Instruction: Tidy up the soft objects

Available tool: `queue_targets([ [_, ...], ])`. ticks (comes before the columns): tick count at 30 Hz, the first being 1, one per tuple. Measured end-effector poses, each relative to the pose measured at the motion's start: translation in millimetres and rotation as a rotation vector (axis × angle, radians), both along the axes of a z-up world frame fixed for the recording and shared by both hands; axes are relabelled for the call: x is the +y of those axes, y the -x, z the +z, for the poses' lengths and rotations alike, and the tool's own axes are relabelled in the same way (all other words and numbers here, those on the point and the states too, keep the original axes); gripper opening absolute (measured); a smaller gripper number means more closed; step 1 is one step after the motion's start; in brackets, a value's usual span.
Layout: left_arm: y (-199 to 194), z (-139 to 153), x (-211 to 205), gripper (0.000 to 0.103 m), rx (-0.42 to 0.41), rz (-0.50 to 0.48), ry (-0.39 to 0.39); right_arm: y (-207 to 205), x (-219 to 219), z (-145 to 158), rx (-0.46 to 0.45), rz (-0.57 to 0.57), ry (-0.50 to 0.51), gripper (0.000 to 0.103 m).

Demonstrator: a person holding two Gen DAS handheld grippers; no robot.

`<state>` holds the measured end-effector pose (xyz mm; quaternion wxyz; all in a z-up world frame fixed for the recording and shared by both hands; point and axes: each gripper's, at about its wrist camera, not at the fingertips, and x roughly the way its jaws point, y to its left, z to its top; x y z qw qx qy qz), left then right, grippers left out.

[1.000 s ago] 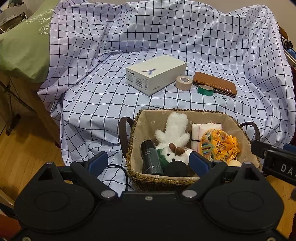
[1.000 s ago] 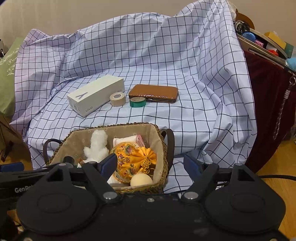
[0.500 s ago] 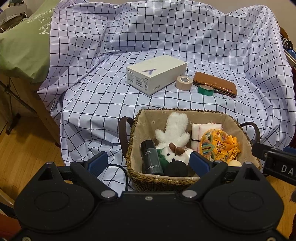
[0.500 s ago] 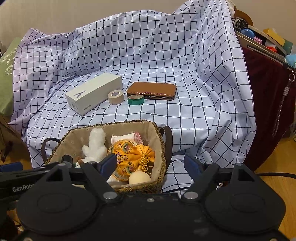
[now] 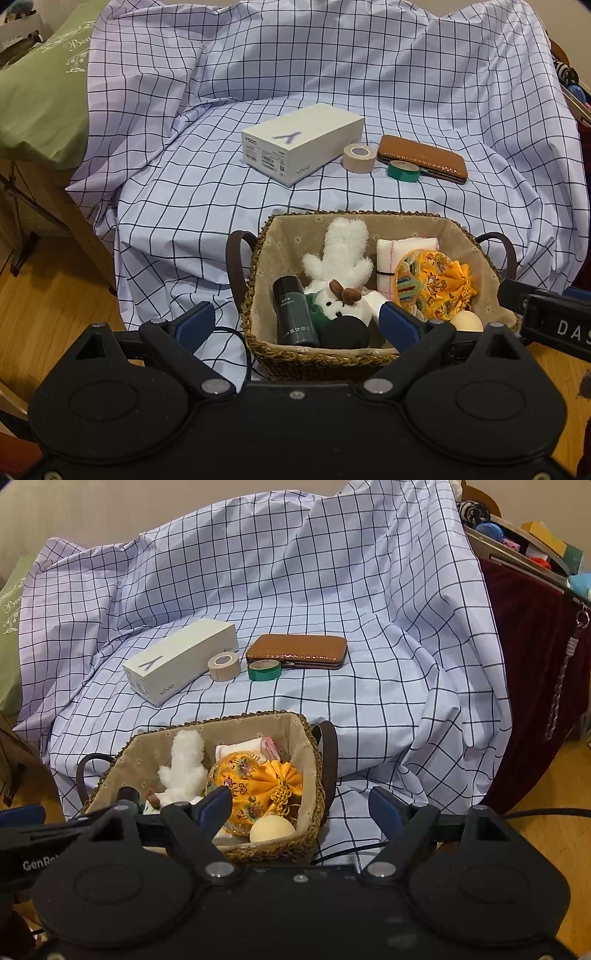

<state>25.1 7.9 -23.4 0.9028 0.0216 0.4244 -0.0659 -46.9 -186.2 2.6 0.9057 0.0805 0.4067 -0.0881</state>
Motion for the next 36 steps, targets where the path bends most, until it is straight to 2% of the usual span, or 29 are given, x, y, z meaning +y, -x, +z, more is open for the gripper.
queue_targets([
  [11, -21.1, -0.2, -7.4, 0.092, 0.008, -0.033, 0.009, -14.4, -9.3, 1.9, -0.04, -0.009, 0.02, 0.08],
  [18, -42.3, -1.3, -16.8, 0.092, 0.029, -0.067, 0.011, -42.7, -15.1, 5.0, -0.045, -0.004, 0.019, 0.08],
  [27, -82.8, -4.2, -22.9, 0.092, 0.035, -0.085, 0.001, -101.8, -17.9, 4.7, -0.037, -0.003, 0.032, 0.08],
  [36, -120.6, -16.6, -22.5, 0.092, 0.07, -0.097, 0.024, -175.2, -15.1, -11.9, 0.004, 0.032, 0.042, 0.076],
])
